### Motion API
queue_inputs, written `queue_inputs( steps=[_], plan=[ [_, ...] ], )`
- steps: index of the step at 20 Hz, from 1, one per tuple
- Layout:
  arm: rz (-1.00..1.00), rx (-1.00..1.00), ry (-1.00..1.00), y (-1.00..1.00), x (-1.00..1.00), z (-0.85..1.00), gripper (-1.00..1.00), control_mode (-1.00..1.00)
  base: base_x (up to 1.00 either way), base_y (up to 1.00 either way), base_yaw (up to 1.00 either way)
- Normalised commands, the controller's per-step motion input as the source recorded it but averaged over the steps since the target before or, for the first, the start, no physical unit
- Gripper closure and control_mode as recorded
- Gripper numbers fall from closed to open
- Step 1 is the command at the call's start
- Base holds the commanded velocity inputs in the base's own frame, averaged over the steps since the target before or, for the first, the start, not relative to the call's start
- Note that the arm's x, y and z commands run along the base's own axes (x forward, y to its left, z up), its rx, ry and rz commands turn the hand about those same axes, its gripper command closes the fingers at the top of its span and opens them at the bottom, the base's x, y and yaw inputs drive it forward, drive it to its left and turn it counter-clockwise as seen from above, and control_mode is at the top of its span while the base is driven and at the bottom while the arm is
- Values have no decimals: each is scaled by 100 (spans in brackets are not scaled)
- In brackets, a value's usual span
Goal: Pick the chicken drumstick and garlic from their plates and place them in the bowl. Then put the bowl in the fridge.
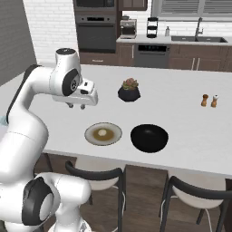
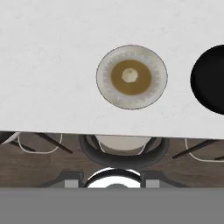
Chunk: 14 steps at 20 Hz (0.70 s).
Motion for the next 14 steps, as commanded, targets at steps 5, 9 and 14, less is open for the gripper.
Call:
queue_inputs(
  steps=[5,9,14],
  plan=[
    [0,0,0,0,-18,-20,-100,-100,0,0,0],
    [8,-6,-16,-6,-35,-82,-100,-100,0,0,0],
    [0,-11,-15,-1,47,-96,-100,-100,0,0,0]
  ],
)
